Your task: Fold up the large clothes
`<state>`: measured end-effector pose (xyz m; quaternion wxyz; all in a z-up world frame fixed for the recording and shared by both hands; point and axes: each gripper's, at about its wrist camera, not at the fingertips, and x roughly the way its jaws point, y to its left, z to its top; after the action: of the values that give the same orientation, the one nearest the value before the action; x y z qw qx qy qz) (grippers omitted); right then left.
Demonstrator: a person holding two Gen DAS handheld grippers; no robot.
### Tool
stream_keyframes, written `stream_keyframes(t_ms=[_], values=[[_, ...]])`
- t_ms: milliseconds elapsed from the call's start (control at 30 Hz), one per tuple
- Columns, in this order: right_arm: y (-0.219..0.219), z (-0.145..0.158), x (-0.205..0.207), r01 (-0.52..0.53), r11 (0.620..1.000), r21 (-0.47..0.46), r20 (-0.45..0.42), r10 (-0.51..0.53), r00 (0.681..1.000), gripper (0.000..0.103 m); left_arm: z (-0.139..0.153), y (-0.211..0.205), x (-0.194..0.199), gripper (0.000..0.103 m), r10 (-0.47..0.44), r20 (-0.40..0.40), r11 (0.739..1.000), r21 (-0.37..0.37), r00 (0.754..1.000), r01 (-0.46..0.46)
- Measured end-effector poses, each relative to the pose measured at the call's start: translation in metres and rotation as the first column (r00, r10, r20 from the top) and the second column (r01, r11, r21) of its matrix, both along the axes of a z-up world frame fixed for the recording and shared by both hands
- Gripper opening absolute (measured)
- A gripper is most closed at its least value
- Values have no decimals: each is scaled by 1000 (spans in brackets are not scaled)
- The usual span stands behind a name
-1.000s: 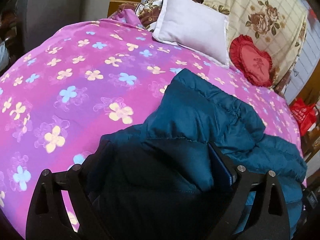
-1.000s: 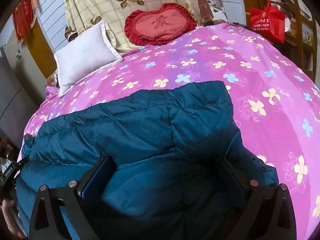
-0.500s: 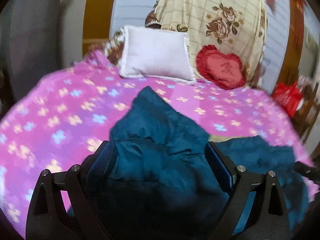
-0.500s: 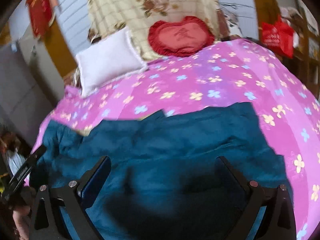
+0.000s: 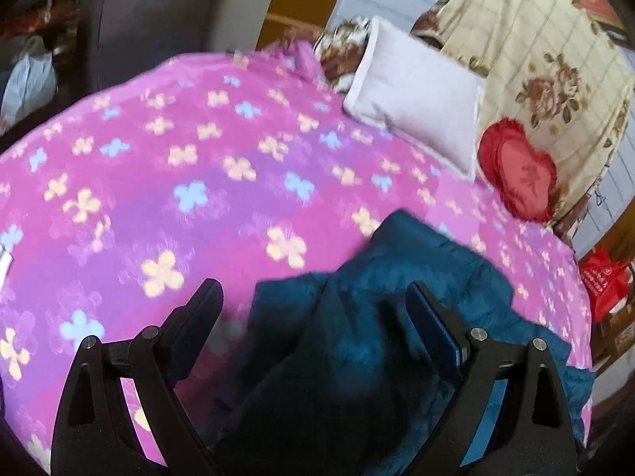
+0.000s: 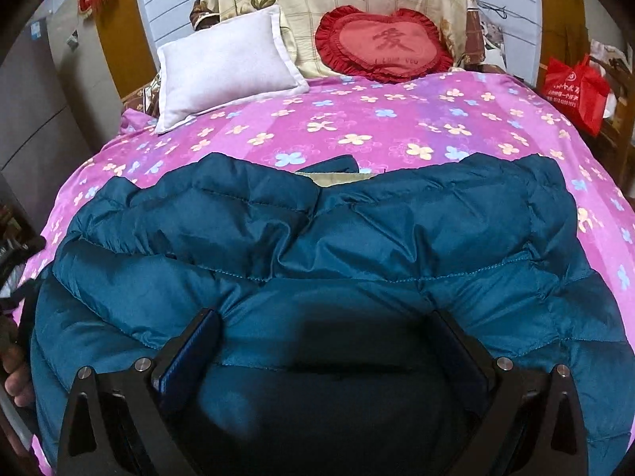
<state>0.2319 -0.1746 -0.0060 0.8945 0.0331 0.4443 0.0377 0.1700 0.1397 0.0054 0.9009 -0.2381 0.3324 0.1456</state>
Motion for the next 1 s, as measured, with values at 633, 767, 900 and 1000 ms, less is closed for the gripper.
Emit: stream_keyframes(t_ms=[633, 767, 900, 1000], values=[[-99, 11, -24, 141, 983, -119, -34, -146, 989, 103, -18, -90, 27, 94, -419, -121, 894, 119, 900, 432], [-110, 3, -24, 140, 990, -22, 5, -140, 990, 103, -20, -95, 26, 95, -409, -128, 892, 153, 903, 426], [-107, 1, -23, 140, 989, -45, 16, -139, 990, 103, -26, -97, 26, 98, -420, -136, 889, 135, 897, 437], [-106, 0, -24, 140, 989, -45, 11, -140, 990, 103, -26, -95, 28, 101, -428, -140, 887, 123, 893, 445]])
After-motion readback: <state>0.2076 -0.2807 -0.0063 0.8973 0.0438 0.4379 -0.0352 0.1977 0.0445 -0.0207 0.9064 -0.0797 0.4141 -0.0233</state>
